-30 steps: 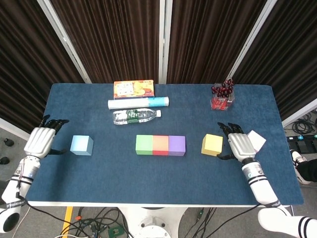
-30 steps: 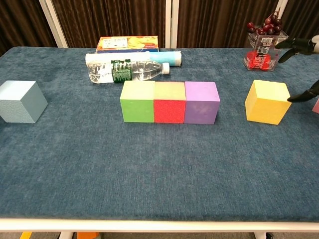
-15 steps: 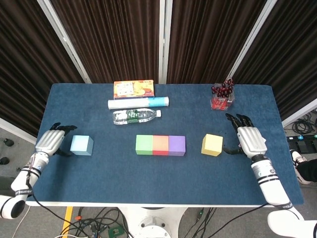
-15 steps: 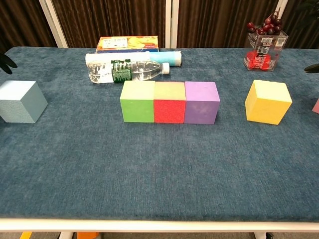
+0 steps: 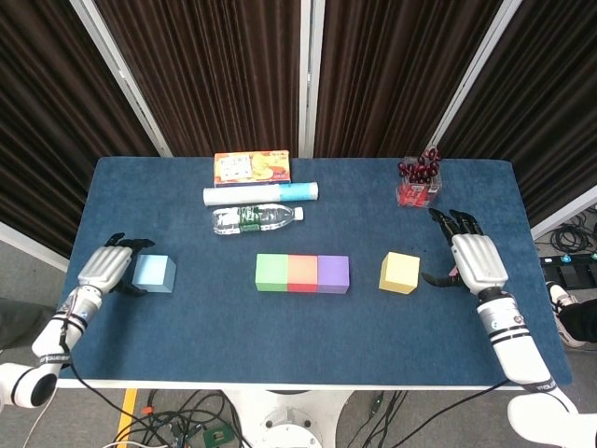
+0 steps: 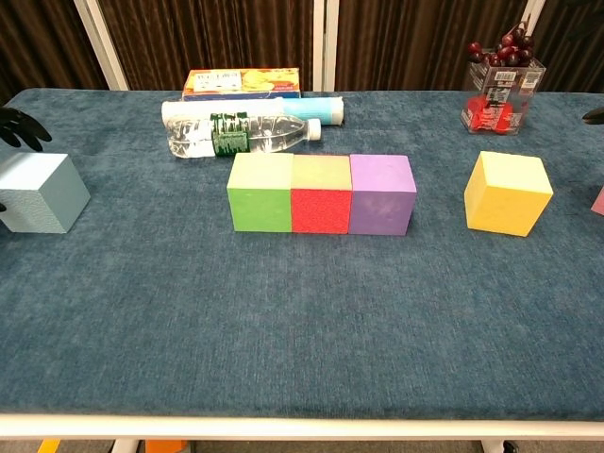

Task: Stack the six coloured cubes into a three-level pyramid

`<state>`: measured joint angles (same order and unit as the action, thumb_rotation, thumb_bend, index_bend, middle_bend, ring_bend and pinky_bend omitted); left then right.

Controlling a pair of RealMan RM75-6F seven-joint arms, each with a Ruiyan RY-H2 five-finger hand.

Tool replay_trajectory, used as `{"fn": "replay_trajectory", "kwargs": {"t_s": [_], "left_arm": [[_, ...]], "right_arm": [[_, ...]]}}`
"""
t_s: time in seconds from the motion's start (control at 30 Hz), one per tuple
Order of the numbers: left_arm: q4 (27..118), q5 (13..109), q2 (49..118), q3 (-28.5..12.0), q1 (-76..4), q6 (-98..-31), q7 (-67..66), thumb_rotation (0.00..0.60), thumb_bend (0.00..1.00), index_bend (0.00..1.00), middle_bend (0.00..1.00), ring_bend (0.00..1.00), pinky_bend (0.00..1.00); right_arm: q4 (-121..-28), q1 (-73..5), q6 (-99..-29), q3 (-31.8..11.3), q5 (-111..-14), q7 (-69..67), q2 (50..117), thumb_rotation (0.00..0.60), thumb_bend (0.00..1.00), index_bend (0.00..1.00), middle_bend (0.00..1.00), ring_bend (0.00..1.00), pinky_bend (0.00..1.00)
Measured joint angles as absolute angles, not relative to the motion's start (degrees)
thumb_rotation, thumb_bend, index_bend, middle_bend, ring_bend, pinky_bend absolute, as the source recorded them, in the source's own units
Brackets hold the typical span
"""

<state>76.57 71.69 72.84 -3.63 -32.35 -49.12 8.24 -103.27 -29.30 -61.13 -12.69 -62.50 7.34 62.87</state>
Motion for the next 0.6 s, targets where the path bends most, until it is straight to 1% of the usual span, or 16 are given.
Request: {"fn": "replay_trajectory", "kwargs": {"t_s": [0.1,0.17,0.23,0.33,0.47,0.6], "left_arm": [[75.22,71.49,73.92,-3.79,-32.16,-49.53,7.66,0.600,0.10,0.26,0.25,0.16,0.03],[74.68,71.75,74.41,-3.89,-32.10,-49.77,7.89,0.600,0.11,0.31,0.29,0.18,0.04],[73.96,72.33,74.82,-3.84,-32.10,-49.91,8.06,0.600,0.12,0.38,0.36,0.22,0.04],[72.69,73.48,75.49,-3.70,-32.30,-49.71,8.85,0.600,0.15,0.46,0.46,0.27,0.04],[73.12,74.67,75.57,-4.24,-32.55,-50.69,9.96,0.600,0.15,0.48,0.48,0.27,0.04],[76.74,75.13,74.46,-5.57,-33.11,-51.69,10.50,0.600,0.15,0.48,0.48,0.27,0.04]], "right_arm": [[-103.15,-29.29,-61.17,-12.60,-62.62,7.06,62.99,0.600,0.02,0.00,0.14,0.00,0.00],[-103.15,-29.26,-61.27,-12.58,-62.70,6.95,62.95,0.600,0.02,0.00,0.14,0.00,0.00],[-103.18,-29.24,-61.36,-12.62,-62.72,6.79,62.89,0.600,0.02,0.00,0.14,0.00,0.00],[-103.21,-29.18,-61.57,-12.74,-62.80,6.48,62.79,0.600,0.02,0.00,0.14,0.00,0.00],[-103.21,-28.96,-62.04,-13.02,-62.81,5.95,62.27,0.600,0.02,0.00,0.14,0.00,0.00],[-103.05,-28.79,-62.32,-13.34,-62.40,5.49,61.88,0.600,0.02,0.00,0.14,0.00,0.00]]}}
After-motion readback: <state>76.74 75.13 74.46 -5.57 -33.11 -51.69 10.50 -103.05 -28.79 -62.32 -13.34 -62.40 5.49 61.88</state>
